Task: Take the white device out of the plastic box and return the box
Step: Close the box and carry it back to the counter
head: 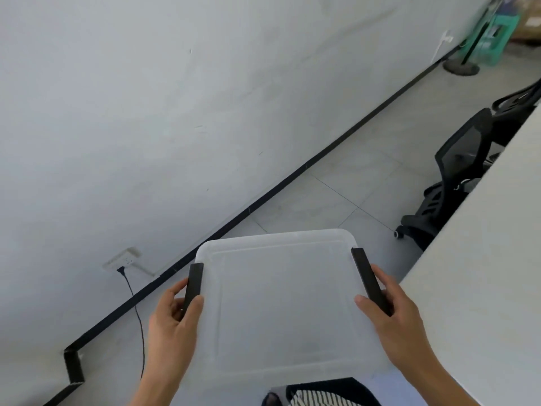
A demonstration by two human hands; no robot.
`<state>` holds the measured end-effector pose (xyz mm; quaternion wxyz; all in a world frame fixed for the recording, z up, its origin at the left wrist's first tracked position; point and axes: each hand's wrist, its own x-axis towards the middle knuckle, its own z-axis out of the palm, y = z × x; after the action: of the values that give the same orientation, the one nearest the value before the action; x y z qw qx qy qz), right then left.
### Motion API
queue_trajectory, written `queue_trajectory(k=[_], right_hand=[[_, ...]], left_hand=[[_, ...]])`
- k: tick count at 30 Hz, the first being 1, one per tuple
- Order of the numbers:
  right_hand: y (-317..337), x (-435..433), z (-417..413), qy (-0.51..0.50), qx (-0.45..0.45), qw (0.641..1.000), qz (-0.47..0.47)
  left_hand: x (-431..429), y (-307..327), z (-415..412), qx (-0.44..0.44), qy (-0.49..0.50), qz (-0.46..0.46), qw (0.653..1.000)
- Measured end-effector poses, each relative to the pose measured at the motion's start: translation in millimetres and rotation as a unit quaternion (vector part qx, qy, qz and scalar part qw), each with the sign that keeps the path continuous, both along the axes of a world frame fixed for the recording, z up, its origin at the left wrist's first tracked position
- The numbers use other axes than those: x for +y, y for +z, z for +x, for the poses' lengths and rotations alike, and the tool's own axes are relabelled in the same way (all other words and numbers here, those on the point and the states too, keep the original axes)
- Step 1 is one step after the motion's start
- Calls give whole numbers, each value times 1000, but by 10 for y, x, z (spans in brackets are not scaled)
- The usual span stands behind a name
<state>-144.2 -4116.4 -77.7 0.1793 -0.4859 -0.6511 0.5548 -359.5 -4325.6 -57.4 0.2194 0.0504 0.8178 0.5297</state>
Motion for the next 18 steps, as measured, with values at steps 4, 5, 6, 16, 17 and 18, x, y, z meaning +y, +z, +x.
queue_trajectory(k=[4, 5, 6, 16, 17, 18], right_hand=[[-65, 465, -361, -33, -25, 999, 10], [-76, 604, -481, -43, -25, 999, 10], [-91, 759, -611, -51, -21, 998, 7], [-57, 2258, -1790, -61, -14, 998, 16], [-19, 2398, -1864, -66, -14, 998, 19], [11, 2548, -1927, -70, -18, 997, 20]], left_hand=[[597, -114, -491, -17, -28, 15, 999], [769, -115, -630, -17, -33, 19, 999], [945, -111, -774, -13, -40, 21, 999], [2594, 107, -2090, 51, -81, -6, 995], [2767, 117, -2190, 52, -84, -2, 995], [2956, 120, -2282, 51, -91, 2, 995]])
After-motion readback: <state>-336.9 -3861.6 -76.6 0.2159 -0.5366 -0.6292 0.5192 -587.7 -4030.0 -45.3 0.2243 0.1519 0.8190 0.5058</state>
